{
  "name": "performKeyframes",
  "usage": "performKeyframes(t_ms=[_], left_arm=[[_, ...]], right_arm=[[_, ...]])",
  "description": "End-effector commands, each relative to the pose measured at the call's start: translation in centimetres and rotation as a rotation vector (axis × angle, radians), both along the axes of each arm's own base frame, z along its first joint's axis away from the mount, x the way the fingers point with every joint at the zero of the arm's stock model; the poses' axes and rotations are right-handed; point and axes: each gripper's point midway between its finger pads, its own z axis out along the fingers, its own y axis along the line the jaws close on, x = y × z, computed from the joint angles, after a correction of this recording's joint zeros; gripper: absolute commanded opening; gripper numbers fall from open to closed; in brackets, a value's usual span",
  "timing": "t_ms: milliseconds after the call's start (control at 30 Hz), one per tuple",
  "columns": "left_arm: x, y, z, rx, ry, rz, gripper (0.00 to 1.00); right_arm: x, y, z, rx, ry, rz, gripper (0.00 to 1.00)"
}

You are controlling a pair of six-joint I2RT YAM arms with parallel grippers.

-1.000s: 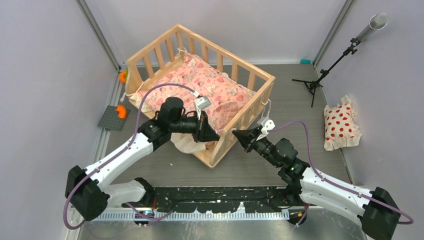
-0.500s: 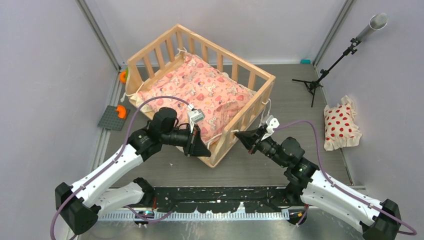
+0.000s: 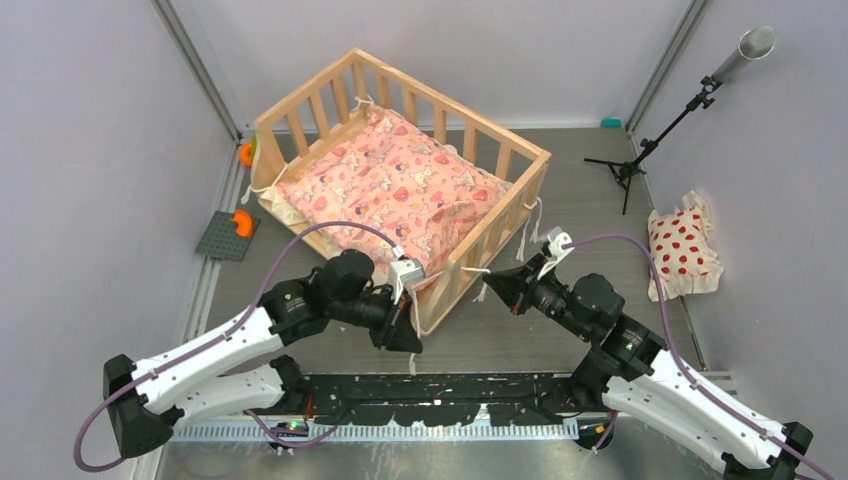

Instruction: Set up the pet bed

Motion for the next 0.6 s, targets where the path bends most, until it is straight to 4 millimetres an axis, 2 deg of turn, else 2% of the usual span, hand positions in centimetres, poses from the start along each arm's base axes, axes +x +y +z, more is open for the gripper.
performKeyframes(t_ms=[0,133,333,567], left_arm=[[-0.5,0.5,-0.6,0.014,-0.003,0.068,0.00],[-0.7,0.3,-1.7,0.007,0.009,0.103,0.00],[-0.4,-1.6,-3.4,0.004,-0.003,0.135,0.00],[0.5,-4.6,-3.0,-0.069,-0.079,0.187,0.00]], right_arm=[[-0.2,-1.1,-0.5,0.015,0.143,-0.077,0.01],[-0.3,-1.6,-1.4,0.012,0.229,-0.123,0.01],[-1.0,-2.5,-3.2,-0.016,0.385,-0.182,0.01],[-2.3,-3.1,-6.2,-0.029,0.541,-0.227,0.01]])
